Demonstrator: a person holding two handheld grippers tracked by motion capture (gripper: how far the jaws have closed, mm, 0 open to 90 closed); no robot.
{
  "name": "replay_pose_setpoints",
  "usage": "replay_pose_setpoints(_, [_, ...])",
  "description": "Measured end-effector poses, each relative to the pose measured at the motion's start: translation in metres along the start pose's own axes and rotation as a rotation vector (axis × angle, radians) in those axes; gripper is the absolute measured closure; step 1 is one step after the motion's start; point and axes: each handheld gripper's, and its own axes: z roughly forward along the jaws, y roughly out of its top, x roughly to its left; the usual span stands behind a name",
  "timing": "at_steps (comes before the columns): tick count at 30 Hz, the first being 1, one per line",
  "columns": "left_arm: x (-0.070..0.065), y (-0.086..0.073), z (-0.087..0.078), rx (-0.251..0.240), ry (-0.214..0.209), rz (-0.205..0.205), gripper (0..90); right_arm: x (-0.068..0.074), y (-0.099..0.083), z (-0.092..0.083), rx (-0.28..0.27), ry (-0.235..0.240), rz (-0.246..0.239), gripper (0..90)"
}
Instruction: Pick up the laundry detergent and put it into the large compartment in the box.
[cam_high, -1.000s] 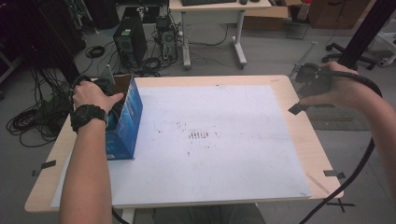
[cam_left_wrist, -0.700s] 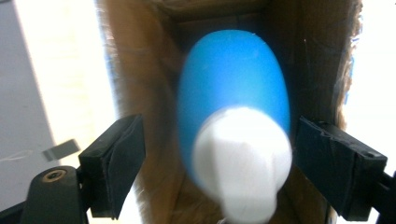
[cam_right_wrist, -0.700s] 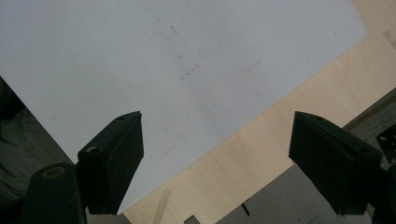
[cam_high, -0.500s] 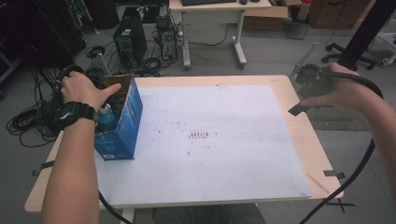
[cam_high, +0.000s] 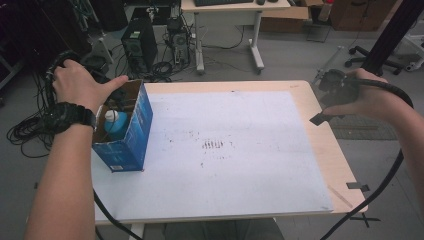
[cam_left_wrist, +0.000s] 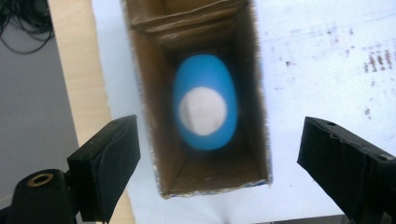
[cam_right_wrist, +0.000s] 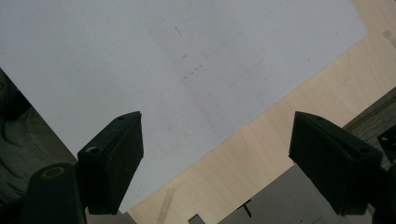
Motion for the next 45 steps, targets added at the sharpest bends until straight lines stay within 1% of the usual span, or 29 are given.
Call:
replay_pose_setpoints(1, [0.000,0.000,0.000,0.000,0.000,0.000,12.8,0.000,0.000,0.000,0.000,0.000,0.000,17.7])
replay_pose_setpoints(2, [-0.009,0.000,-0.002,-0.011,-0.006,0.031,12.8,0.000,0.001,0.001,0.002,-0.002,-0.001,17.7])
replay_pose_setpoints(4, [-0.022,0.001,-0.005,-0.017,-0.004,0.069,12.8,0.000,0.001,0.001,0.006,-0.001,0.001,17.7])
replay_pose_setpoints(5, [-0.022,0.001,-0.005,-0.017,-0.004,0.069,12.8,0.000,0.001,0.001,0.006,-0.001,0.001,17.7])
replay_pose_setpoints(6, [-0.028,0.001,-0.006,-0.019,-0.007,0.087,12.8,0.001,0.002,0.002,0.008,-0.002,0.003,17.6])
replay_pose_setpoints(8, [-0.050,0.001,-0.010,-0.034,-0.013,0.152,12.5,0.001,0.002,0.002,0.009,-0.003,0.004,17.6])
replay_pose_setpoints(9, [-0.050,0.001,-0.010,-0.034,-0.013,0.152,12.5,0.001,0.002,0.002,0.009,-0.003,0.004,17.6])
replay_pose_setpoints(10, [-0.067,0.002,-0.011,-0.039,-0.023,0.195,12.5,0.000,0.003,0.002,0.009,-0.002,0.006,17.6])
replay_pose_setpoints(11, [-0.067,0.002,-0.011,-0.039,-0.023,0.195,12.3,0.000,0.003,0.002,0.009,-0.002,0.006,17.6])
replay_pose_setpoints(12, [-0.082,0.002,-0.012,-0.032,-0.032,0.240,12.3,0.000,0.003,0.002,0.005,-0.001,0.008,17.6])
replay_pose_setpoints(15, [-0.106,0.004,-0.014,-0.041,-0.042,0.300,12.2,0.002,0.004,0.002,0.006,-0.001,0.004,17.5])
replay_pose_setpoints(16, [-0.106,0.004,-0.014,-0.041,-0.042,0.300,12.2,0.002,0.004,0.002,0.006,-0.001,0.004,17.5])
replay_pose_setpoints(17, [-0.121,0.005,-0.013,-0.043,-0.040,0.335,12.2,0.003,0.003,0.001,0.007,-0.003,0.003,17.5])
replay_pose_setpoints(18, [-0.130,0.005,-0.013,-0.046,-0.045,0.355,12.1,0.003,0.003,0.001,0.005,-0.004,0.002,17.5])
replay_pose_setpoints(19, [-0.130,0.005,-0.013,-0.046,-0.045,0.355,11.7,0.003,0.003,0.001,0.005,-0.004,0.002,17.5])
replay_pose_setpoints(20, [-0.134,0.005,-0.012,-0.043,-0.044,0.365,11.7,0.003,0.002,0.001,0.006,-0.004,0.002,17.5])
replay_pose_setpoints(21, [-0.142,0.005,-0.011,-0.038,-0.044,0.385,11.7,0.003,0.001,0.001,0.006,-0.004,0.003,17.5])
replay_pose_setpoints(23, [-0.146,0.005,-0.010,-0.039,-0.046,0.391,11.2,0.003,0.001,0.001,0.005,-0.004,0.005,17.5])
replay_pose_setpoints(24, [-0.155,0.005,-0.007,-0.040,-0.048,0.420,11.1,0.003,0.000,0.001,0.000,-0.001,0.008,17.5])
replay_pose_setpoints(25, [-0.155,0.005,-0.007,-0.040,-0.048,0.420,10.9,0.003,0.000,0.001,0.000,-0.001,0.008,17.5])
replay_pose_setpoints(26, [-0.162,0.005,-0.005,-0.031,-0.054,0.451,10.7,0.002,-0.001,0.001,-0.001,-0.002,0.007,17.5])
replay_pose_setpoints(27, [-0.167,0.005,-0.002,-0.034,-0.053,0.457,10.4,0.001,-0.001,0.000,0.000,-0.002,0.009,17.5])
replay_pose_setpoints(29, [-0.171,0.005,0.000,-0.031,-0.054,0.462,10.4,0.000,-0.001,0.001,0.001,-0.003,0.010,17.5])
replay_pose_setpoints(30, [-0.177,0.006,0.004,-0.019,-0.055,0.481,10.4,0.000,-0.001,0.001,0.002,-0.003,0.010,17.5])
replay_pose_setpoints(31, [-0.177,0.006,0.004,-0.019,-0.055,0.481,10.4,0.000,-0.001,0.001,0.002,-0.003,0.010,17.5])
replay_pose_setpoints(34, [-0.187,0.007,0.009,-0.008,-0.051,0.498,10.2,0.000,-0.002,0.000,0.001,-0.004,0.009,17.5])
replay_pose_setpoints(38, [-0.193,0.006,0.013,-0.001,-0.055,0.508,10.2,0.002,-0.004,0.001,0.003,-0.006,0.011,17.4])
replay_pose_setpoints(40, [-0.195,0.006,0.014,0.002,-0.052,0.517,10.2,0.003,-0.004,0.002,0.006,-0.003,0.009,17.4])
replay_pose_setpoints(45, [-0.196,0.003,0.018,-0.009,-0.054,0.518,10.1,0.006,-0.003,0.005,0.010,-0.004,0.008,17.4])
